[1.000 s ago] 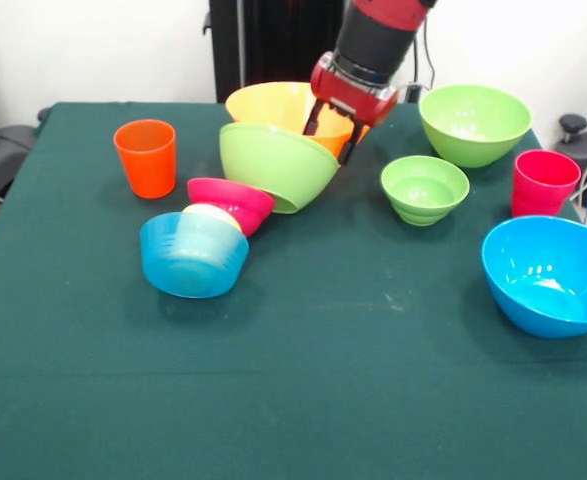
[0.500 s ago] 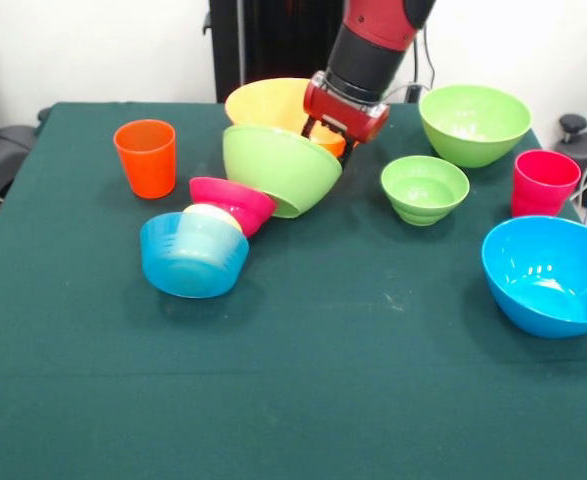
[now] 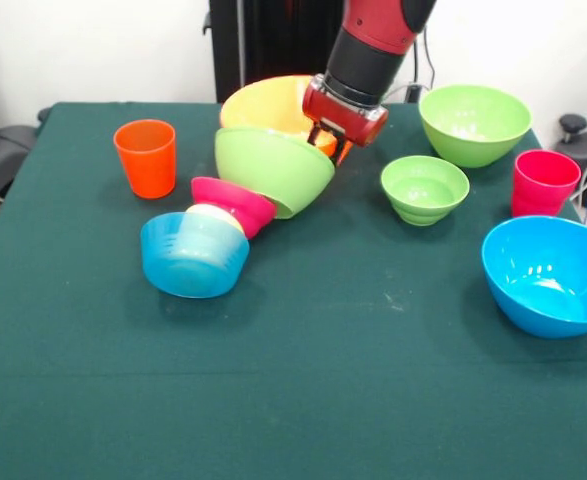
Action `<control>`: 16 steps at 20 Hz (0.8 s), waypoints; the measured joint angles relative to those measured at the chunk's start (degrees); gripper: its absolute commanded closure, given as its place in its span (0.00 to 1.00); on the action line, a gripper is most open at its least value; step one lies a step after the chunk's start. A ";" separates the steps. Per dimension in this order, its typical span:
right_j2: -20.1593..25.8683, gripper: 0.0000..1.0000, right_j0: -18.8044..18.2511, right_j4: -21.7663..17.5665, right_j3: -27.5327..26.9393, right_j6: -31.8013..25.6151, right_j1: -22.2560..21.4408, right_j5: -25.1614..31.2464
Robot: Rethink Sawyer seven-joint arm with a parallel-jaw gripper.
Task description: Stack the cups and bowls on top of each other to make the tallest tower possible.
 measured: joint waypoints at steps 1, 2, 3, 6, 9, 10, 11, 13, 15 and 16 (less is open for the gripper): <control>-0.03 1.00 0.02 0.00 0.24 0.00 -0.12 0.02; -0.07 1.00 0.05 0.00 0.39 0.00 -0.20 0.01; -0.21 1.00 0.17 0.09 0.72 0.00 -0.44 -0.02; -1.74 1.00 2.07 1.14 1.67 0.00 -1.44 0.24; -2.94 1.00 4.65 2.43 1.88 0.00 -2.98 1.28; -3.00 1.00 4.89 2.49 1.88 0.00 -3.20 1.40; -3.08 1.00 5.60 2.59 1.88 0.00 -4.18 1.74; -3.08 1.00 5.79 2.58 1.89 0.00 -4.79 1.77; -3.12 1.00 5.73 2.58 1.90 0.00 -5.58 1.77; -3.40 1.00 5.72 2.59 1.89 0.00 -6.05 1.76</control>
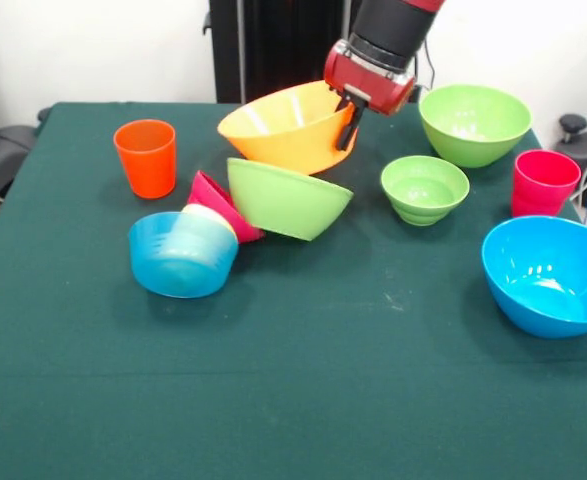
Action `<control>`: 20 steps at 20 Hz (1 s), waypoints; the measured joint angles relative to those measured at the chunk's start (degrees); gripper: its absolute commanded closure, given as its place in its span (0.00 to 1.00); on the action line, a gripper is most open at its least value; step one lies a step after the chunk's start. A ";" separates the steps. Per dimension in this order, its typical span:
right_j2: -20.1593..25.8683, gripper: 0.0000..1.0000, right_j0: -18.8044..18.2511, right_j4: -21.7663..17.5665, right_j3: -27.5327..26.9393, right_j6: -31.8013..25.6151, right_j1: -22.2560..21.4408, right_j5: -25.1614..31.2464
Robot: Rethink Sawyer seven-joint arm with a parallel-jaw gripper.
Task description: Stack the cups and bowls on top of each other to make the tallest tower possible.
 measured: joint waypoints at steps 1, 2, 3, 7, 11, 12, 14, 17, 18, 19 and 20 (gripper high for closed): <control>-0.25 1.00 0.04 0.01 -0.01 0.00 -0.09 0.00; -0.49 1.00 0.11 0.08 -0.01 0.00 -0.11 0.00; -1.24 1.00 0.45 0.32 -0.07 0.00 0.04 0.00; -4.17 1.00 2.70 2.02 -0.60 0.00 1.48 0.00; -7.28 1.00 5.92 4.52 -1.57 0.00 3.91 -0.22; -7.57 1.00 6.18 4.66 -1.78 0.00 4.27 -0.46; -8.15 1.00 6.68 4.95 -2.20 0.00 5.00 -0.94; -8.40 1.00 6.32 4.95 -2.74 0.00 5.61 -1.21; -8.43 1.00 6.19 4.95 -2.88 0.00 5.71 -1.21; -8.43 1.00 6.00 4.94 -3.08 0.00 5.76 -1.19; -8.44 1.00 5.76 4.95 -3.33 0.00 5.74 -1.19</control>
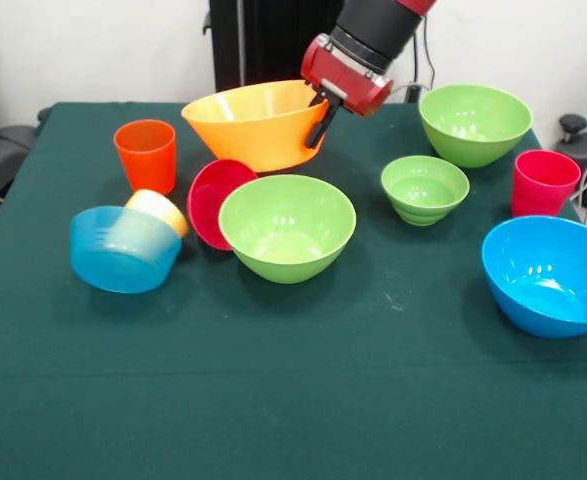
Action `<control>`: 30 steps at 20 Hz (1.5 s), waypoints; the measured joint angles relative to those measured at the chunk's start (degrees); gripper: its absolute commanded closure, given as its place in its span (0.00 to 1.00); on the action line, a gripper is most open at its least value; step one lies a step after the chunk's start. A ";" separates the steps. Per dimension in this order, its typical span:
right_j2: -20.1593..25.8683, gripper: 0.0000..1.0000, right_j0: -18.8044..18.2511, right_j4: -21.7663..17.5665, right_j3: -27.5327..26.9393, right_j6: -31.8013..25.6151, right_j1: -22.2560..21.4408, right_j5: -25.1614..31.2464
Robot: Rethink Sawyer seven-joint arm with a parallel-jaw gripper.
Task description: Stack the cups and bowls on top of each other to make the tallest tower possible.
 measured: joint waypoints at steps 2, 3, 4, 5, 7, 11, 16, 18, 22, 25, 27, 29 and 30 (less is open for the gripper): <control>-0.07 1.00 -0.73 -0.01 -0.94 0.00 -0.23 0.19; -0.07 1.00 -0.96 -0.01 -1.27 0.00 -0.38 0.44; -0.08 1.00 -1.09 -0.02 -1.46 0.00 -0.48 0.61; -0.09 1.00 -1.81 -0.02 -2.39 0.00 -1.17 1.72; -0.10 1.00 -2.41 -0.01 -3.06 0.00 -1.87 2.54; 0.02 1.00 -4.75 -0.69 -5.37 0.00 -4.53 7.33; 0.53 1.00 -7.84 -2.91 -8.05 0.00 -7.87 15.77; 0.88 1.00 -9.09 -4.23 -9.35 0.00 -9.35 20.39; 2.31 1.00 -11.31 -6.30 -11.52 0.00 -11.90 28.16; 3.96 1.00 -12.67 -7.40 -13.01 0.00 -13.21 31.45; 4.73 1.00 -13.10 -7.86 -13.66 0.00 -13.59 31.94; 5.52 1.00 -13.30 -8.39 -14.44 0.00 -13.86 31.95; 6.21 1.00 -13.28 -8.91 -15.15 0.00 -13.89 31.94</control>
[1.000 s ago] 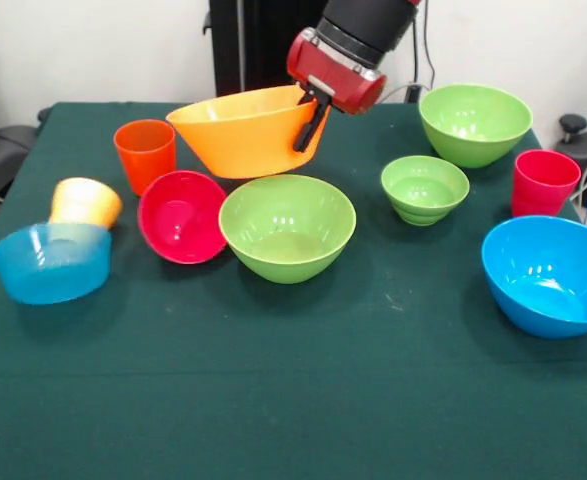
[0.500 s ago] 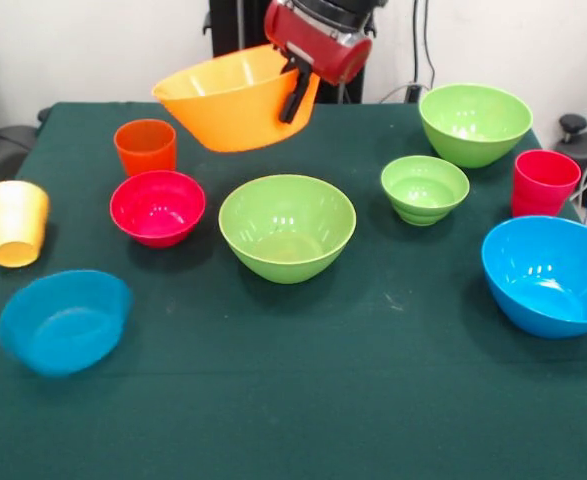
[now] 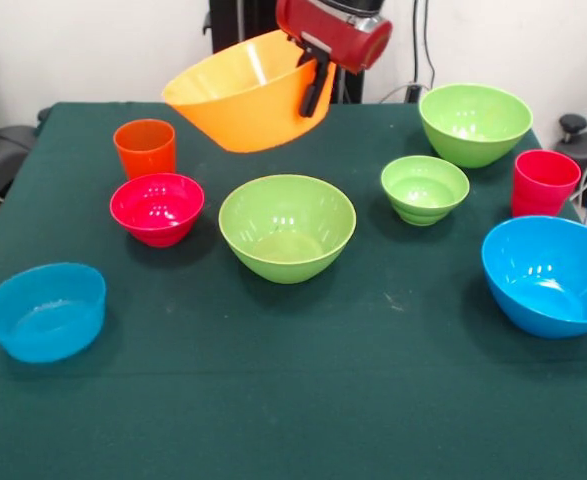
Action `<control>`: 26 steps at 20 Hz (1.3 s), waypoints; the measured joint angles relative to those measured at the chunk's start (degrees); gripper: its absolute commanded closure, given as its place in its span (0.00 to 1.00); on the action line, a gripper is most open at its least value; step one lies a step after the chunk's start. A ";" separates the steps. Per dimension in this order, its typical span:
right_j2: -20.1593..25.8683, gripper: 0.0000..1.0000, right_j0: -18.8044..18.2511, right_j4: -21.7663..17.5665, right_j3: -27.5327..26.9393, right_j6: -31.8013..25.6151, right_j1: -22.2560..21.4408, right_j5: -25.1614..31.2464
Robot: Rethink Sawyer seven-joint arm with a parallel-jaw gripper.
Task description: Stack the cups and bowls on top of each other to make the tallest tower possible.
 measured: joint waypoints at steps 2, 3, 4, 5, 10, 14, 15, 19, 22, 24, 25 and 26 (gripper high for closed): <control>0.62 1.00 -0.01 -0.34 -0.61 0.00 0.05 0.01; 0.87 1.00 0.00 -0.45 -0.90 0.00 0.09 0.00; 1.06 1.00 0.01 -0.57 -1.12 0.00 0.12 0.01; 1.31 1.00 0.02 -0.73 -1.48 0.00 0.20 0.01; 2.31 1.00 0.06 -1.81 -3.60 0.00 0.66 0.01; 2.67 1.00 0.06 -2.73 -5.07 0.00 0.81 0.02; 2.74 1.00 0.06 -2.90 -5.44 0.00 0.90 0.01; 3.11 1.00 -0.01 -3.98 -7.04 0.00 2.04 0.01; 3.40 1.00 -0.07 -5.21 -7.79 0.00 3.60 -0.62; 3.59 1.00 -0.11 -5.78 -8.05 0.00 4.66 -1.41; 3.72 1.00 -0.09 -6.10 -8.12 0.00 5.35 -1.93; 3.83 1.00 -0.09 -6.42 -8.14 0.00 5.95 -2.35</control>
